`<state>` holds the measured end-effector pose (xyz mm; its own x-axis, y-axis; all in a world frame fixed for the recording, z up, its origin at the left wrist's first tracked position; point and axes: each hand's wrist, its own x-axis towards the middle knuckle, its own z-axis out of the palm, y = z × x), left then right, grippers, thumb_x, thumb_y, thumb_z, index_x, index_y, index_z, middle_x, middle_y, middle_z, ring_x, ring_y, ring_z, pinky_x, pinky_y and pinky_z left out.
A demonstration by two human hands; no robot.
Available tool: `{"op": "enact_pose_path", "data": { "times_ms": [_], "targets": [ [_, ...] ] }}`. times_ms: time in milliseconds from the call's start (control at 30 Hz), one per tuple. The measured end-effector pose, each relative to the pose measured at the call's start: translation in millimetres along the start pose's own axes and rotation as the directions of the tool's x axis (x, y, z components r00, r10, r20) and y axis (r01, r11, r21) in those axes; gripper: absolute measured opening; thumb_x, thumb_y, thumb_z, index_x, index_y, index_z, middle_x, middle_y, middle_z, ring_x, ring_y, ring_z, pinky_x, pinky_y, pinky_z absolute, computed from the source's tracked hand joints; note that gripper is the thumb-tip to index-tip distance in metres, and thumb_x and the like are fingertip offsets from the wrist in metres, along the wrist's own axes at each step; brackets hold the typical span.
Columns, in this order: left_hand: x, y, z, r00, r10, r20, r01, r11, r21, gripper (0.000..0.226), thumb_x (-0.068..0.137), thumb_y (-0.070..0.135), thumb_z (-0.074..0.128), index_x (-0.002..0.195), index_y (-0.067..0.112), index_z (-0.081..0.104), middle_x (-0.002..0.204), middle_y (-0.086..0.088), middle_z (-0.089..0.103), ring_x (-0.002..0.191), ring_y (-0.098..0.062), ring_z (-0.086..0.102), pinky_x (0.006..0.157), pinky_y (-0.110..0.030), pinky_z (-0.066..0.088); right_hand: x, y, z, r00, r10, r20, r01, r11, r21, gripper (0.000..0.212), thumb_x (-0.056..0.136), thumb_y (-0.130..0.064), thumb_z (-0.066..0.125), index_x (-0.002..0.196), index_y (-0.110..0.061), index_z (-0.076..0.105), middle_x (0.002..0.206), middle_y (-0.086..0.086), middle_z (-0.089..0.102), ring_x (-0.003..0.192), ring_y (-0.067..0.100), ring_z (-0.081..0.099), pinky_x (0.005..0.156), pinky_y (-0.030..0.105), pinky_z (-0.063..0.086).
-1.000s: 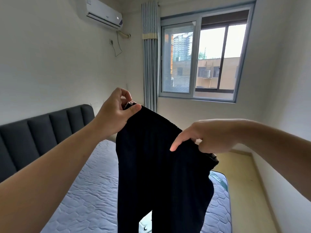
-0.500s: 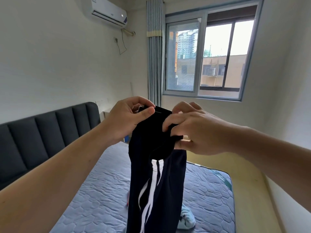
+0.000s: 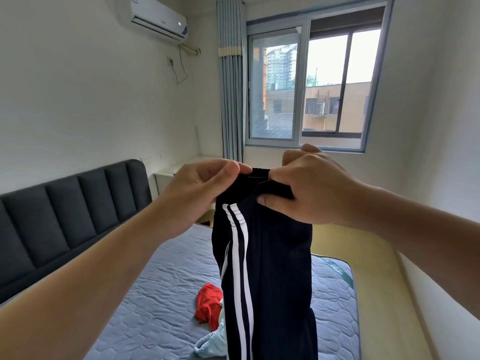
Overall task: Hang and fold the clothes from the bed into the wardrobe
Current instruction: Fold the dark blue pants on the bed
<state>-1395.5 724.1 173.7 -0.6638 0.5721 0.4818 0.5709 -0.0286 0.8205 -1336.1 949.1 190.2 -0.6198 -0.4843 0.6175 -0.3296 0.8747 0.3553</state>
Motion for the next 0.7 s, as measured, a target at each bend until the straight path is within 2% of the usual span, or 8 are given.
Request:
{"op": "enact_pose_path", "data": {
  "times_ms": [33,67,133,200,367,433,533,700],
  "targets": [
    [-2.8,2.9,1.8,1.000,0.019,0.017,-0.020,0.996,0.092,0.040,0.083,0.057,0.066,0.113,0.031,0.072,0.092,0.008,0.074,0.078,-0.012,0.070,0.076,-0.027,0.056,-0.8,-0.8,-0.7,1.000,0.017,0.001,-0.017,1.000,-0.010,0.048,0.089,-0.064,0.039,0.067,-0.024,0.053,0.055,-0.010,0.047,0.066,0.009,0.038,0.075,0.025,0.027],
    [-4.5,4.5,4.2,0.999,0.032,0.034,-0.037,0.985,0.167,0.047,0.075,0.056,0.072,0.116,0.034,0.069,0.095,0.009,0.074,0.081,-0.011,0.071,0.077,-0.026,0.056,-1.6,-1.4,-1.2,0.999,0.033,-0.012,-0.033,0.999,-0.019,0.049,0.089,-0.064,0.039,0.067,-0.023,0.054,0.056,-0.010,0.048,0.065,0.009,0.036,0.074,0.025,0.027],
    [-5.6,4.5,9.3,0.998,0.038,0.049,-0.048,0.975,0.219,0.066,0.062,0.044,0.087,0.122,0.034,0.064,0.108,0.007,0.072,0.100,-0.012,0.070,0.093,-0.034,0.055,-3.0,-2.5,-2.5,0.997,0.064,-0.043,-0.066,0.997,-0.035,0.049,0.088,-0.063,0.039,0.067,-0.023,0.056,0.057,-0.009,0.051,0.064,0.009,0.035,0.073,0.024,0.026],
    [-5.5,5.3,14.7,0.998,0.047,0.028,-0.053,0.964,0.261,0.074,0.056,0.033,0.092,0.124,0.033,0.061,0.111,0.010,0.070,0.105,-0.010,0.068,0.098,-0.038,0.053,-4.3,-3.4,-4.2,0.994,0.102,-0.024,-0.103,0.994,-0.023,0.048,0.088,-0.064,0.039,0.069,-0.023,0.057,0.059,-0.009,0.051,0.066,0.009,0.037,0.072,0.024,0.025],
    [-1.4,3.6,15.8,0.996,0.086,-0.005,-0.080,0.948,0.309,0.053,0.076,0.014,0.083,0.121,0.033,0.062,0.106,0.011,0.070,0.101,-0.009,0.067,0.096,-0.041,0.053,-8.2,0.8,-4.9,0.989,0.148,-0.014,-0.148,0.989,0.009,0.046,0.089,-0.064,0.041,0.070,-0.025,0.055,0.060,-0.008,0.050,0.068,0.010,0.040,0.072,0.025,0.026],
    [0.7,2.0,15.6,0.995,0.099,-0.009,-0.090,0.931,0.353,0.045,0.083,0.011,0.076,0.120,0.034,0.062,0.106,0.013,0.069,0.102,-0.007,0.065,0.096,-0.037,0.052,-9.7,1.0,-5.3,0.989,0.145,-0.033,-0.144,0.989,0.018,0.046,0.089,-0.067,0.037,0.067,-0.028,0.047,0.058,-0.009,0.047,0.068,0.010,0.040,0.070,0.025,0.028],
    [3.3,1.5,15.9,0.990,0.143,0.021,-0.133,0.848,0.513,0.032,0.091,0.019,0.066,0.116,0.038,0.061,0.100,0.019,0.065,0.092,0.003,0.060,0.078,-0.016,0.045,-11.0,3.2,-7.4,0.992,0.123,-0.032,-0.121,0.992,0.039,0.047,0.090,-0.073,0.032,0.067,-0.032,0.038,0.058,-0.013,0.041,0.069,0.010,0.040,0.069,0.026,0.029],
    [11.7,2.1,7.8,0.985,0.138,0.099,-0.170,0.781,0.601,0.027,0.094,0.023,0.064,0.116,0.038,0.057,0.087,0.022,0.064,0.059,-0.004,0.057,0.057,-0.014,0.045,-20.1,16.9,-10.9,1.000,-0.012,0.029,0.011,1.000,0.019,0.044,0.089,-0.073,0.038,0.075,-0.032,0.041,0.064,-0.017,0.044,0.083,0.010,0.041,0.082,0.028,0.026]
  ]
}}
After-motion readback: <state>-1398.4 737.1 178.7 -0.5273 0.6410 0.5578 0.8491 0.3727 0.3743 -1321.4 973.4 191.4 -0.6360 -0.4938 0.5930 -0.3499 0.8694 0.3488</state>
